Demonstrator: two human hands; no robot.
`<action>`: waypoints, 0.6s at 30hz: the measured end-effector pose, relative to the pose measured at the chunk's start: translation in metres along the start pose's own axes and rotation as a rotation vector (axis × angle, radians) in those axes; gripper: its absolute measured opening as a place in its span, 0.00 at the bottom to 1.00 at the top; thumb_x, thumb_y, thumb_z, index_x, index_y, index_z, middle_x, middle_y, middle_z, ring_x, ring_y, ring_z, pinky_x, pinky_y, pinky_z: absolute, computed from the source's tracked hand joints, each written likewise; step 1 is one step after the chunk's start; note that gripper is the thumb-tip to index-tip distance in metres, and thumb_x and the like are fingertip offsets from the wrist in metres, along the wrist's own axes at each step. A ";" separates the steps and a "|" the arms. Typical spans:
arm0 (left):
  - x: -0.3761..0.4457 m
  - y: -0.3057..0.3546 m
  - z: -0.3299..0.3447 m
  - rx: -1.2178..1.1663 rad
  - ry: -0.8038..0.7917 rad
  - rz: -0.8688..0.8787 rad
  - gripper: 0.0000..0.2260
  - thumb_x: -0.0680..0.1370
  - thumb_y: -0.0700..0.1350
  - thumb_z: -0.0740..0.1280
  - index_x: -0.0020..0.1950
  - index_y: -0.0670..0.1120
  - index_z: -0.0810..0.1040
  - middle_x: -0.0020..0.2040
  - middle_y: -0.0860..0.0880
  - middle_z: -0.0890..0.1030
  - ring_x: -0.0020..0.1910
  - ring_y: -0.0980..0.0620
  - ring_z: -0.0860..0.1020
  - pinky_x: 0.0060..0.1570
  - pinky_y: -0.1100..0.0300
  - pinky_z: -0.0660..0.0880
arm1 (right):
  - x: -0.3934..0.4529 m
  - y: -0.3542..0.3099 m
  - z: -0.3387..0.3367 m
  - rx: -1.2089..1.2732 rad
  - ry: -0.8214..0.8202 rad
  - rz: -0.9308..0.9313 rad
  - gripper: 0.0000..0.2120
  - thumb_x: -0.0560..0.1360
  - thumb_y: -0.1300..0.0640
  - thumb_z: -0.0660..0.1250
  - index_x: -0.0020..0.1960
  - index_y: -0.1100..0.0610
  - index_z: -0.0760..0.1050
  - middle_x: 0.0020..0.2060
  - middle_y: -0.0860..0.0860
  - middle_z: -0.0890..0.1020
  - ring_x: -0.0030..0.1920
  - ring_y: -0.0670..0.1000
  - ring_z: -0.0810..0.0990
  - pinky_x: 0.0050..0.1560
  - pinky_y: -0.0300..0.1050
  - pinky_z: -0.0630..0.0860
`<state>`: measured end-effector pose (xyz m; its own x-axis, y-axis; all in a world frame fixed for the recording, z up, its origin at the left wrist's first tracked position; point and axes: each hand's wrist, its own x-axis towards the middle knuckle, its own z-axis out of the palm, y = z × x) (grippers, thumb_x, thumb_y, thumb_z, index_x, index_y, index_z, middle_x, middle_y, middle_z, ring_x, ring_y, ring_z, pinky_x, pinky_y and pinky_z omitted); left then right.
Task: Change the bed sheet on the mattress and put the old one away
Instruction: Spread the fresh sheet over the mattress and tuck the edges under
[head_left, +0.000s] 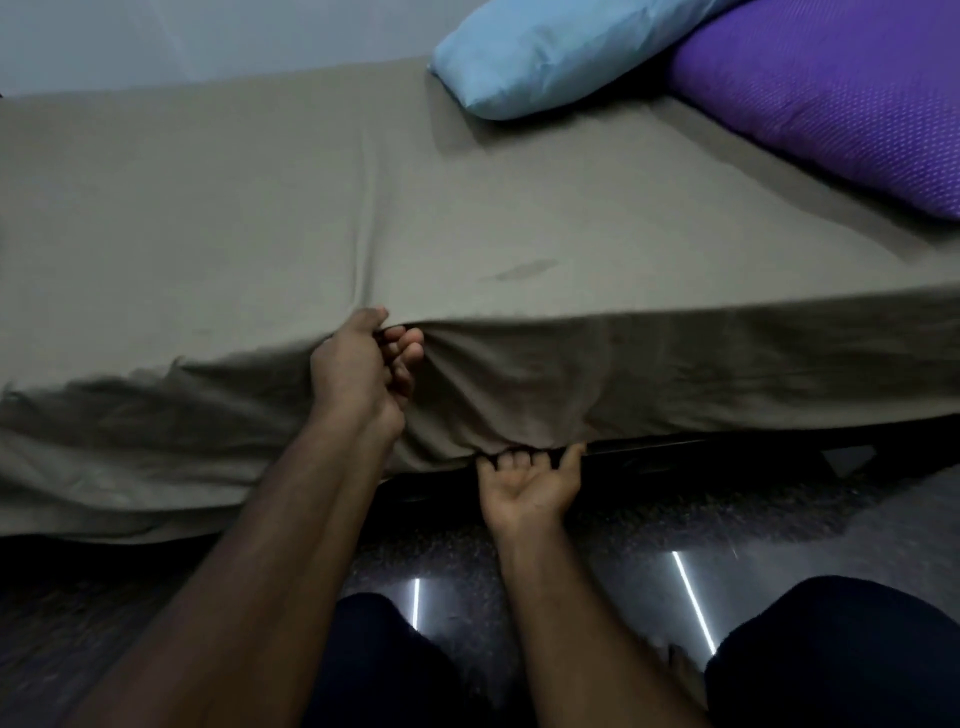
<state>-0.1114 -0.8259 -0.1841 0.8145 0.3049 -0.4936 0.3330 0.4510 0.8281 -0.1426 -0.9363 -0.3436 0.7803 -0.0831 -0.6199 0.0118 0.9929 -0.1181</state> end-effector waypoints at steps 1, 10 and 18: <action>0.000 0.002 0.000 -0.007 -0.009 -0.007 0.14 0.82 0.46 0.63 0.37 0.44 0.73 0.24 0.51 0.79 0.19 0.59 0.74 0.18 0.71 0.61 | -0.008 0.003 -0.008 -0.034 0.032 0.014 0.34 0.80 0.34 0.54 0.76 0.56 0.65 0.74 0.56 0.70 0.74 0.57 0.68 0.74 0.62 0.59; -0.001 -0.009 -0.048 0.143 -0.197 -0.058 0.16 0.82 0.56 0.62 0.44 0.46 0.77 0.34 0.49 0.85 0.27 0.54 0.80 0.24 0.68 0.69 | -0.048 0.056 -0.014 -0.245 0.070 0.115 0.34 0.82 0.39 0.57 0.76 0.65 0.64 0.73 0.64 0.69 0.70 0.61 0.72 0.70 0.56 0.68; 0.045 0.047 -0.162 0.035 0.027 -0.007 0.21 0.79 0.62 0.64 0.48 0.44 0.77 0.38 0.48 0.85 0.28 0.54 0.83 0.21 0.69 0.68 | -0.045 0.094 0.019 -0.171 0.126 0.112 0.42 0.79 0.34 0.57 0.79 0.64 0.56 0.78 0.61 0.61 0.78 0.58 0.60 0.78 0.58 0.56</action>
<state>-0.1360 -0.6553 -0.2100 0.7994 0.3244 -0.5056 0.3554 0.4232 0.8334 -0.1641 -0.8372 -0.3120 0.6864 0.0060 -0.7272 -0.1848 0.9686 -0.1665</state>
